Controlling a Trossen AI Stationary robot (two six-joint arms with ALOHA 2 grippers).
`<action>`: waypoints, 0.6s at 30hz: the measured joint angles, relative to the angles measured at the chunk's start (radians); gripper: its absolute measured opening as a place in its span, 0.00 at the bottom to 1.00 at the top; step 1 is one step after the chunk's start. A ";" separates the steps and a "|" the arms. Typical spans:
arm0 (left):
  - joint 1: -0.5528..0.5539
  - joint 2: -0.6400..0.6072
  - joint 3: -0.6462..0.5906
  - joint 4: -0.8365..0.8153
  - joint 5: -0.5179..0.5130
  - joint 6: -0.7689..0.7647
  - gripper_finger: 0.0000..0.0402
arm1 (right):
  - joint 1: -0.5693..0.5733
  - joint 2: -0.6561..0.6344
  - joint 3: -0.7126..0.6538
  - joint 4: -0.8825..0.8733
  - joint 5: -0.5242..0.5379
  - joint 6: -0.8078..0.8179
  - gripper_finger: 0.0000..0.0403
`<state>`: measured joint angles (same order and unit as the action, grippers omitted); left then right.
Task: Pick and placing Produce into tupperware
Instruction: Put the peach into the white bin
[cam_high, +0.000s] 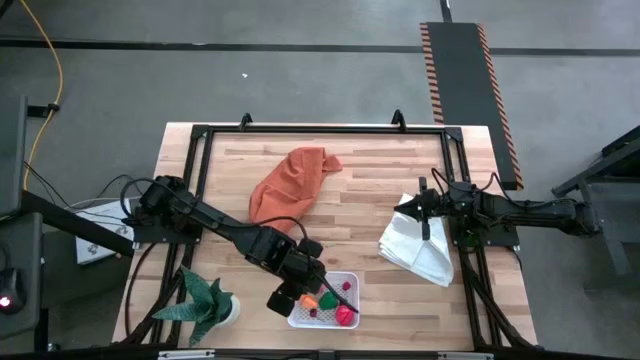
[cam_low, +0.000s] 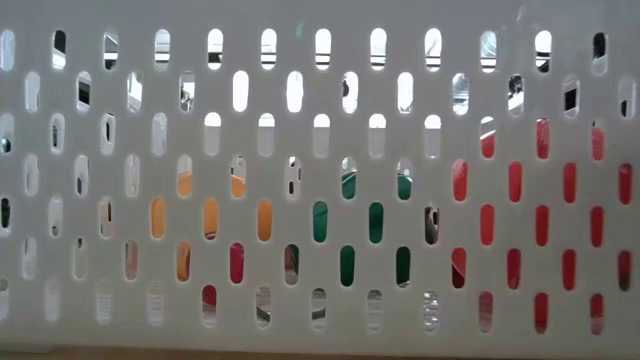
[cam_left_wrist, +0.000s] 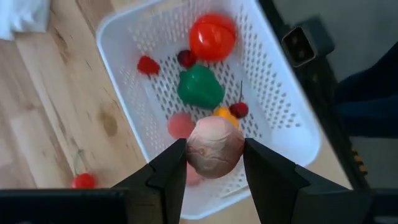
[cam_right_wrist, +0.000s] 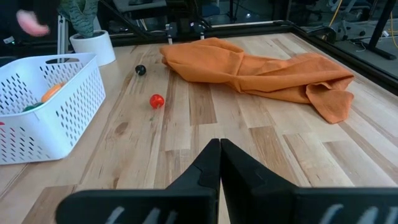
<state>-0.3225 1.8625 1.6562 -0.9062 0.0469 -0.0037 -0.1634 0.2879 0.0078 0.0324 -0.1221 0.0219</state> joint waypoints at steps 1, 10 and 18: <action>0.000 0.006 -0.002 -0.007 0.002 0.000 0.36 | 0.000 0.000 0.000 0.000 0.000 0.000 0.00; 0.001 0.073 -0.003 -0.014 0.009 0.025 0.36 | 0.000 0.012 0.000 0.000 0.000 0.000 0.00; 0.002 0.118 -0.003 0.018 0.013 0.030 0.36 | 0.000 0.013 0.000 0.000 0.000 0.000 0.00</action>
<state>-0.3210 1.9806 1.6533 -0.8883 0.0597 0.0267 -0.1631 0.3012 0.0082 0.0322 -0.1221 0.0219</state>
